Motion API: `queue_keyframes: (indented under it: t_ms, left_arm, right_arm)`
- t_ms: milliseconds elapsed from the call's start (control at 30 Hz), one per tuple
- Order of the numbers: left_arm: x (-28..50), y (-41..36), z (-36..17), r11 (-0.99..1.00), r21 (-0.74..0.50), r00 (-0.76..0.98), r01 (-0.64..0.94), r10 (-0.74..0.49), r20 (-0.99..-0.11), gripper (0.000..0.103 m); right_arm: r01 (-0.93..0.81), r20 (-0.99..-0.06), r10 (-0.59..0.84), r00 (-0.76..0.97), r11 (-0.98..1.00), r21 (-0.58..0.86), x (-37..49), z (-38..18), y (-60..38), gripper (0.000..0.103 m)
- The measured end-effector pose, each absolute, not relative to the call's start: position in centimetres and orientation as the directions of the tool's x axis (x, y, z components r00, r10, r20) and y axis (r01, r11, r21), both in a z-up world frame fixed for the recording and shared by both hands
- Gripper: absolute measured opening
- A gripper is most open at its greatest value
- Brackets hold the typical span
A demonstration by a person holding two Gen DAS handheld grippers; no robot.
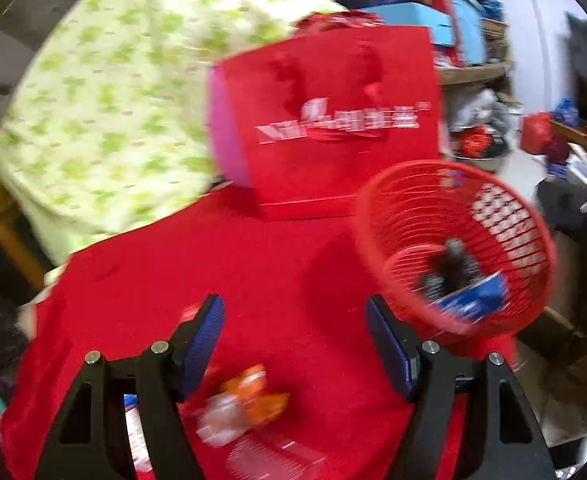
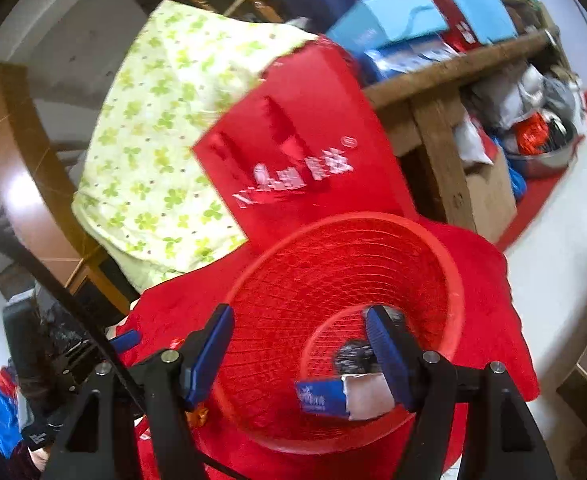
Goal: Collect trash
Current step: 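Open both tools over the red mesh basket to drop bag and box, then bring both tools back over the remaining trash on the table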
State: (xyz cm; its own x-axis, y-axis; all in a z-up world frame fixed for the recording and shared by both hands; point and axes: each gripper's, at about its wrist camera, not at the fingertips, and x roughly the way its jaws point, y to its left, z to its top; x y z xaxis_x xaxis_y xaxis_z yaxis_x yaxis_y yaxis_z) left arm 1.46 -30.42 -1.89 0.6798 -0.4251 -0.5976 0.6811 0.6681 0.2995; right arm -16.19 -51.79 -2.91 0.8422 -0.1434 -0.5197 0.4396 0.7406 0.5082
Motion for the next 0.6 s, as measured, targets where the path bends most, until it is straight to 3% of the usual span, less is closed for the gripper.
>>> queue_keyframes:
  t_ms: [233,600]
  left_arm:
    - [2.8,-20.9,-0.3,0.79,0.326,0.785,0.52,-0.291,-0.548,0.074]
    - [3.6,-9.9,0.3,0.884,0.278,0.834,0.375,-0.191,-0.518,0.074]
  right_arm:
    - [0.321,-0.493,-0.037,0.869,0.801,0.506,-13.4,-0.5,-45.7,0.072]
    - [0.168,-0.541,0.121,0.832,0.875,0.455,-8.2,-0.1,-35.9,0.072]
